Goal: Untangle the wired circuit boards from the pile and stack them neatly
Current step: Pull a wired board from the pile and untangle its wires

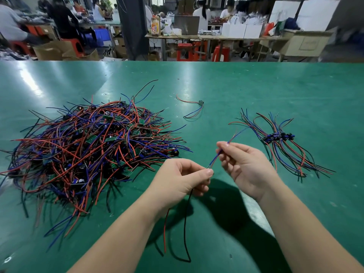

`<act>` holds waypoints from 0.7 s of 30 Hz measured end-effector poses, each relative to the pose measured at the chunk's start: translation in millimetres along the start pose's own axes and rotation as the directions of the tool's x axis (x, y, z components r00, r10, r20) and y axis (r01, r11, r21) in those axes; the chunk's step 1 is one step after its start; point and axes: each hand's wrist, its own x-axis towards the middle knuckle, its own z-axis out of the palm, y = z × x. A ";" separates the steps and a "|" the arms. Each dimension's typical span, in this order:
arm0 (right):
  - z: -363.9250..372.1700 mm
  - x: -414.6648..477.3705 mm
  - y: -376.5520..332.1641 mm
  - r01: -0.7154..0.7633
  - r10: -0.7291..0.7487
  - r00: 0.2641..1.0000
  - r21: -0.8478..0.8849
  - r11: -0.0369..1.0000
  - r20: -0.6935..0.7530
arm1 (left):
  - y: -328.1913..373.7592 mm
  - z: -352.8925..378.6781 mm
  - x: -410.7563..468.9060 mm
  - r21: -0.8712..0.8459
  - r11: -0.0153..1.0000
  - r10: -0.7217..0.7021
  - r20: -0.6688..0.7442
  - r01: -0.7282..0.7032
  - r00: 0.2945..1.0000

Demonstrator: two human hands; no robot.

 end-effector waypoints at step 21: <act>-53.6 12.2 -42.5 -0.195 0.186 0.981 -0.192 0.962 -0.062 | -5.6 0.8 3.2 -0.062 0.997 -0.055 -0.041 0.052 0.998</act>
